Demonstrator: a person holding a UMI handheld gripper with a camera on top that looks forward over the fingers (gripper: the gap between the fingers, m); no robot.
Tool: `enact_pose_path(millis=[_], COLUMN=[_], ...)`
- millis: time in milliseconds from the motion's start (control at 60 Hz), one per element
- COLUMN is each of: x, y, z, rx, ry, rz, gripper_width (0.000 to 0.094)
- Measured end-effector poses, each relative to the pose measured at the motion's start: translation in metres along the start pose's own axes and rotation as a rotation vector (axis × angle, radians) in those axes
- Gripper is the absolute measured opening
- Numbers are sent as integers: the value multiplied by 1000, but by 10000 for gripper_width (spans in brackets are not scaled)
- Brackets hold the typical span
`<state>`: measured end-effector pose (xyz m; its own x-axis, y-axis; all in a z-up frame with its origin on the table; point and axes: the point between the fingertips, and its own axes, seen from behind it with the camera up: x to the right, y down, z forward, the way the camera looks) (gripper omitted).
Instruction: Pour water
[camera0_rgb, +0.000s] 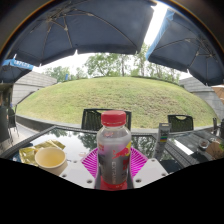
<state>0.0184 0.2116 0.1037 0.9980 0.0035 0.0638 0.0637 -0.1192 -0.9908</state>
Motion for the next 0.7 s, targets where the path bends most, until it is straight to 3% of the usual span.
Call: enact_pose_path(millis=[83, 333, 450, 533, 700], x=[-2, 2, 5, 3, -12], y=[18, 19, 16, 7, -8], z=[8, 4, 0, -7, -54], rx=[-46, -41, -52, -58, -68], ry=[-21, -22, -13, -19, -83], rz=[28, 89, 84, 43, 65], gripper_width=[383, 414, 561, 848, 830])
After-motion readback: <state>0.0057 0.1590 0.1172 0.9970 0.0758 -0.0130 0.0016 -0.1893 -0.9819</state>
